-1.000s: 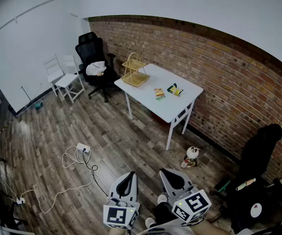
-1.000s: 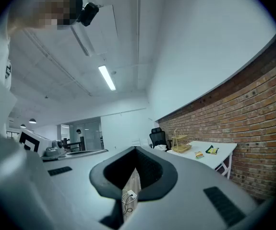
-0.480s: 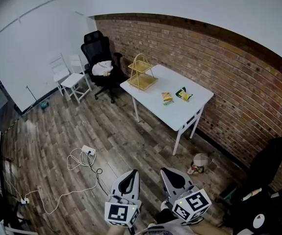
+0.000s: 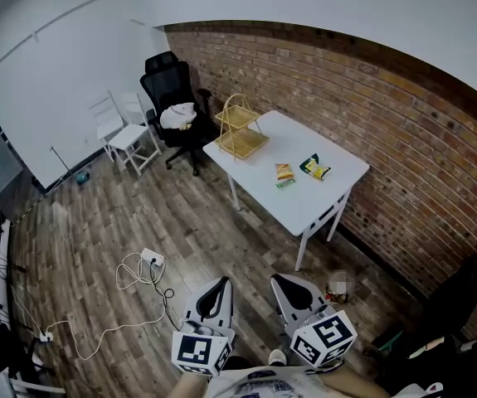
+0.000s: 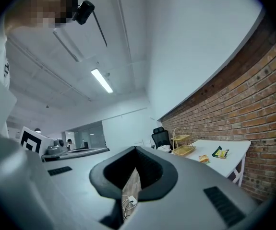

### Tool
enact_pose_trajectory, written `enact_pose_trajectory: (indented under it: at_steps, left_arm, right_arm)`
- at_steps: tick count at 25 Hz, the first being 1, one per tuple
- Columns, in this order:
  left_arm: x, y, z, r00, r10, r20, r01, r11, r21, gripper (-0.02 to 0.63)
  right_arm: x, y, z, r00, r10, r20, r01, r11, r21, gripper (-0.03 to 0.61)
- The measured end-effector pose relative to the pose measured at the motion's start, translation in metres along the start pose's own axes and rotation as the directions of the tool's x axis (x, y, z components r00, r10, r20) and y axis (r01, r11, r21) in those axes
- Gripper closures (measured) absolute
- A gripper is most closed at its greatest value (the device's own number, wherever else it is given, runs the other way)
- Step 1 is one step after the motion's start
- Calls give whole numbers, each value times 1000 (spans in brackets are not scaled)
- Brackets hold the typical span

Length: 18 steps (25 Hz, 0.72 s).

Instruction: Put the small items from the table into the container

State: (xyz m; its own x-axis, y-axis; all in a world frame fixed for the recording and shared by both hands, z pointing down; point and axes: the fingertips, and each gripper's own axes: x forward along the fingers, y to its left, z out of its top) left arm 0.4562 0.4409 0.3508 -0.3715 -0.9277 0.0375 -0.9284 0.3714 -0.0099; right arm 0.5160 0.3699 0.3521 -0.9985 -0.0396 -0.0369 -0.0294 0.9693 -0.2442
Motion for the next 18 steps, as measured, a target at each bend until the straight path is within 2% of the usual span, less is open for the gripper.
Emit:
enact_pose_trajectory:
  at_steps: [9,18]
  left_arm:
    - [48,16,-10,1000,-3,-12,3,1000,-10,561]
    - [128,91,-19,1000,-20,0,20,999,-39,561]
  right_arm:
    - [31,-45,-5,1000,-14,-17,14,1000,19,560]
    - [129,-91,-13,996,-61,-58,61,998,5,560]
